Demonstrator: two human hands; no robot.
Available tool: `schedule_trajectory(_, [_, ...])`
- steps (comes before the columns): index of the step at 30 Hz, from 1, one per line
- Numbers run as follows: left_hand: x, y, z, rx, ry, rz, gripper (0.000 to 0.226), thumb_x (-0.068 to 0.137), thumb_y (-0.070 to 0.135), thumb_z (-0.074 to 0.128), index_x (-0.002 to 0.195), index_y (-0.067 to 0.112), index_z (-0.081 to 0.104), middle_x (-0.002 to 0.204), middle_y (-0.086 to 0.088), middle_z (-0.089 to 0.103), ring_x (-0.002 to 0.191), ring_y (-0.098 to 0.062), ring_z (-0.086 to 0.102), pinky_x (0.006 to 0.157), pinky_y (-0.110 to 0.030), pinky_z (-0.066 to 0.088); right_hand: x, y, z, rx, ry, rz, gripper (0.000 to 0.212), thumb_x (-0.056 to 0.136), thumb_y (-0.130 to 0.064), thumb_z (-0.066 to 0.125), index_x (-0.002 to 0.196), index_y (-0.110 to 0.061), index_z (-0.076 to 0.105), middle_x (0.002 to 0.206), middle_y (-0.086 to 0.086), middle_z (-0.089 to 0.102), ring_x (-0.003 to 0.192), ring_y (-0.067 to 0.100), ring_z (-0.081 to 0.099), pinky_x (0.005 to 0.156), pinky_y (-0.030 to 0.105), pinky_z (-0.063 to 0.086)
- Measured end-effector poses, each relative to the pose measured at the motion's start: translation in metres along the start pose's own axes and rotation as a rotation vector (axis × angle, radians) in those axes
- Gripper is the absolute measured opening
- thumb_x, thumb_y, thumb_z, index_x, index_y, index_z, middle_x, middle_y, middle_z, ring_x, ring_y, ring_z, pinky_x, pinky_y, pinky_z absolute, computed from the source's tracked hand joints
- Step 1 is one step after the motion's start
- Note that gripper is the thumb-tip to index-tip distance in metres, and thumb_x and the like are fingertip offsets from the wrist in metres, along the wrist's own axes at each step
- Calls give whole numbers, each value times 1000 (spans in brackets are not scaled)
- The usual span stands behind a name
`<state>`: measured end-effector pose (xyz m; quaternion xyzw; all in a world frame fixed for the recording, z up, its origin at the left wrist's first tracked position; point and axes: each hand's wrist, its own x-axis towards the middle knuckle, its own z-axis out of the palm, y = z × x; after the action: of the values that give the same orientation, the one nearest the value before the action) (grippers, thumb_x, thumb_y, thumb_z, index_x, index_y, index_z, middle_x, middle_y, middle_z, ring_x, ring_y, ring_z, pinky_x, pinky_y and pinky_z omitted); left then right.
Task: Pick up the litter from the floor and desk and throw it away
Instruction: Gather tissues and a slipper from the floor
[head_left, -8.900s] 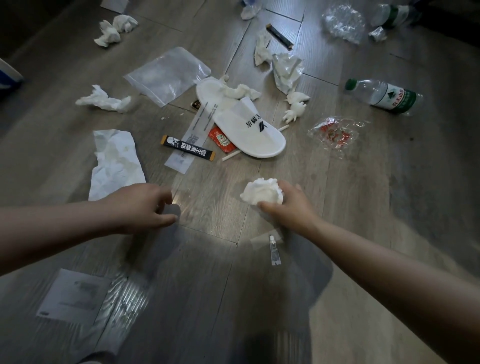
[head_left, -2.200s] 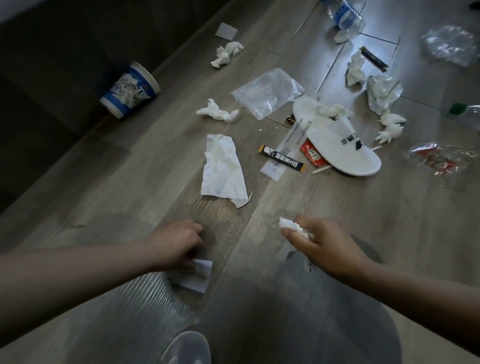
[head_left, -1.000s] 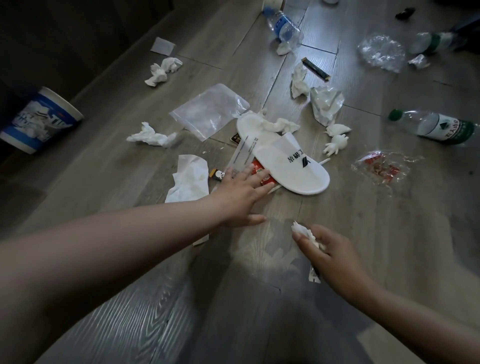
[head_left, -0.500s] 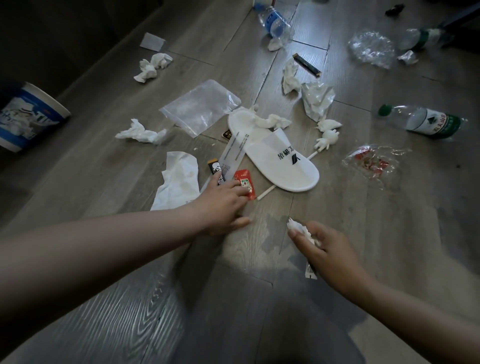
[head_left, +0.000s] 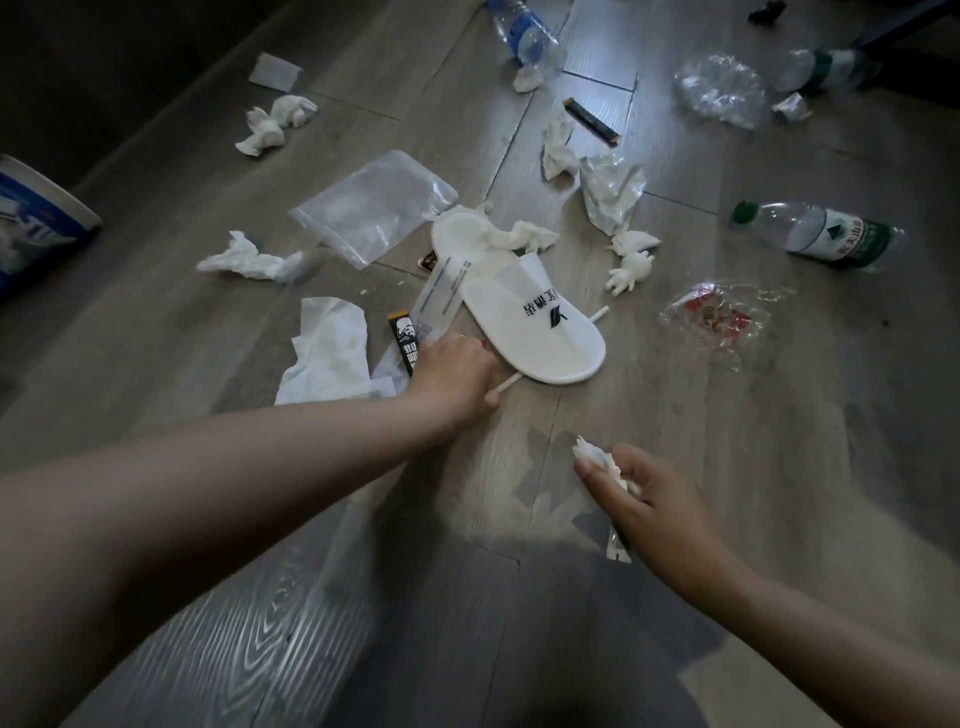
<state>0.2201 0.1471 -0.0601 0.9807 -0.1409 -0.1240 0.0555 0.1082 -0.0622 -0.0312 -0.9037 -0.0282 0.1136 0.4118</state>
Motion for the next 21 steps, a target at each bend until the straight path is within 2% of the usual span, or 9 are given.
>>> schedule_trajectory(3, [-31,-16,-1,28,-41,28,25,85,38,57,91,17,70,100,-4,63,100,-24,56,91,-39,43,-2,2,1,-19,-11,5,40,90,-56,50,59,-30,45,53,-14,47,48,1,43,48,19,34])
schedule_trajectory(7, [-54,-26,-1,-89,-11,-20,26,85,45,58,93,21,65,102,-1,61,102,-23,54,91,-39,43,4,-9,3,-55,-30,7,44,92,-51,52,60,-21,43,52,-14,46,48,1,42,47,19,30])
schedule_trajectory(11, [-35,-15,-9,-40,46,-48,32,84,48,60,99,20,62,107,-4,60,105,-27,53,88,-36,41,11,-26,4,-9,-25,-38,41,93,-44,54,57,-28,44,51,-16,48,48,0,43,47,15,32])
schedule_trajectory(16, [-8,-3,-8,99,36,-50,33,84,48,61,99,18,66,108,-7,62,104,-30,55,86,-38,39,5,-29,-3,3,-18,-60,37,94,-43,54,58,-40,49,53,-17,48,50,0,43,48,17,31])
schedule_trajectory(21, [1,-3,2,111,15,-34,31,87,41,61,100,13,67,108,-10,62,104,-30,55,87,-37,42,-14,-11,-9,-29,-13,3,40,93,-48,53,57,-31,46,52,-14,46,48,2,41,48,20,29])
